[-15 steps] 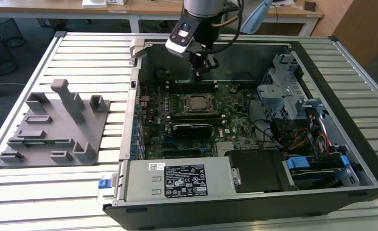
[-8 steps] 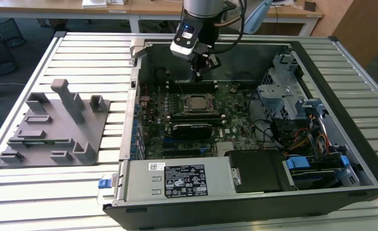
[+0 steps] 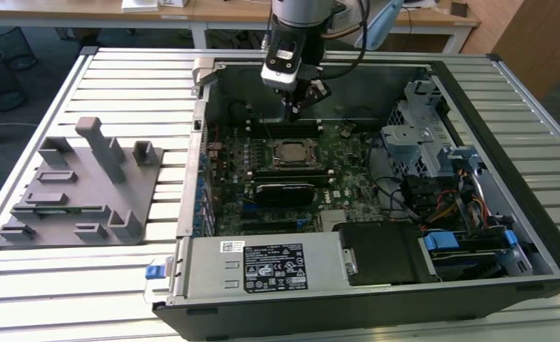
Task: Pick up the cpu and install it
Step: 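Install the first cpu locking lever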
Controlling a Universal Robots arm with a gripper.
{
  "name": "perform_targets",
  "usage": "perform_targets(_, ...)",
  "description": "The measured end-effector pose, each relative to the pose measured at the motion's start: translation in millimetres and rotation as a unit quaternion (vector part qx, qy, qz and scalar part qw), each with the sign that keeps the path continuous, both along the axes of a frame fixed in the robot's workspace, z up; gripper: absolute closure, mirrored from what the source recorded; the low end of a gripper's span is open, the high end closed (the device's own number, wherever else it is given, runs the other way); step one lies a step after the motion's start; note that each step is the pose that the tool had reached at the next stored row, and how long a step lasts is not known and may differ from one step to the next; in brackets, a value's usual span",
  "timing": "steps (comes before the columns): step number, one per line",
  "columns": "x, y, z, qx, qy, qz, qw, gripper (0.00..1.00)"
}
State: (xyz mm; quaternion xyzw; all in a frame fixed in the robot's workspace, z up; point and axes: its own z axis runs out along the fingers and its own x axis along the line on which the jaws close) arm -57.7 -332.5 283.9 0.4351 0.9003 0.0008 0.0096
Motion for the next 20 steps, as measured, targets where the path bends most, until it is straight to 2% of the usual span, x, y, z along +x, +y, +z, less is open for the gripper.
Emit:
perform_targets(3, 0.0, 0.0, -0.1, -0.0002, 0.0001, 0.027, 0.9996, 0.89)
perform_targets(5, 0.0, -0.1, -0.3, -0.0005, 0.0001, 0.046, 0.999, 0.89)
perform_targets(10, 0.0, -0.1, -0.9, -0.0011, 0.0001, 0.091, 0.9959, 0.89)
perform_targets(15, 0.0, 0.0, -1.6, -0.0016, 0.0, 0.136, 0.9907, 0.89)
perform_targets(18, 0.0, 0.0, -2.2, -0.0018, 0.0, 0.163, 0.9866, 0.89)
perform_targets(20, 0.0, 0.0, -2.6, -0.0019, 0.0, 0.181, 0.9835, 0.89)
